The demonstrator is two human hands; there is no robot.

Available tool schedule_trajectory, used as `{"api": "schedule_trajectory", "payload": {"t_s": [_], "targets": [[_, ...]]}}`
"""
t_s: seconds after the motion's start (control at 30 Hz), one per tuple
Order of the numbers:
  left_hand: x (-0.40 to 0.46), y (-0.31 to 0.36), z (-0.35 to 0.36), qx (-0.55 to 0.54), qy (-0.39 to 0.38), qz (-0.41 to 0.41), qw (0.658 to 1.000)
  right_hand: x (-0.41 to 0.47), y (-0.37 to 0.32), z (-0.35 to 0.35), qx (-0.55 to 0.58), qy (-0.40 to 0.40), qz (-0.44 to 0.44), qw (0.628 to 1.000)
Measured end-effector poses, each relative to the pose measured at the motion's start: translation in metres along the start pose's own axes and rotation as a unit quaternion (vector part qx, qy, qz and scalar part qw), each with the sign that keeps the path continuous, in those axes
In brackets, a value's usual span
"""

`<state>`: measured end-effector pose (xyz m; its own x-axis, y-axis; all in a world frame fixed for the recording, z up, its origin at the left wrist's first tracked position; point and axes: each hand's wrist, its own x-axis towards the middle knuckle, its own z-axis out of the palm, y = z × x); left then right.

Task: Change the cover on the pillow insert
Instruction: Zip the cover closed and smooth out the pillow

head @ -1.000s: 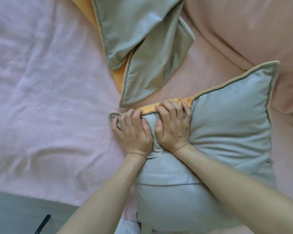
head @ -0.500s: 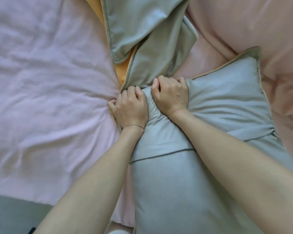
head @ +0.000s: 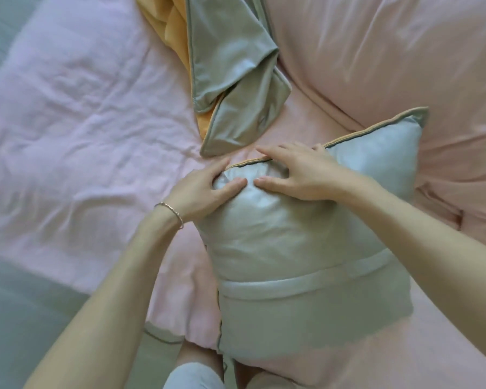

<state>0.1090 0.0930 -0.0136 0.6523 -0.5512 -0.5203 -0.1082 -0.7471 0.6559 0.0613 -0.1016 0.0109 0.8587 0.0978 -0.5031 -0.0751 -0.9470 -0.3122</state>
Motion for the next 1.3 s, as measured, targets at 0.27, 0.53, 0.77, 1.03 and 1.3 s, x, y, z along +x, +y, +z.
{"api": "schedule_trajectory", "payload": {"t_s": [0.27,0.53,0.77,1.03,1.3], "targets": [[-0.032,0.023,-0.001,0.117,-0.099,-0.054,0.987,-0.043,-0.003,-0.015,0.019,-0.076,-0.005,0.997],[-0.066,0.015,0.069,0.103,0.283,-0.039,0.953,-0.060,-0.027,0.046,-0.094,0.303,-0.067,0.946],[-0.056,0.013,0.032,0.021,0.268,-0.017,0.963,-0.037,-0.019,-0.002,0.037,0.129,-0.046,0.990],[-0.076,0.030,0.000,0.061,0.120,0.059,0.989,-0.050,0.011,-0.053,0.010,-0.099,0.069,0.993],[-0.059,0.094,0.035,0.174,0.186,0.094,0.962,-0.096,0.025,-0.065,0.093,-0.004,-0.007,0.996]]}}
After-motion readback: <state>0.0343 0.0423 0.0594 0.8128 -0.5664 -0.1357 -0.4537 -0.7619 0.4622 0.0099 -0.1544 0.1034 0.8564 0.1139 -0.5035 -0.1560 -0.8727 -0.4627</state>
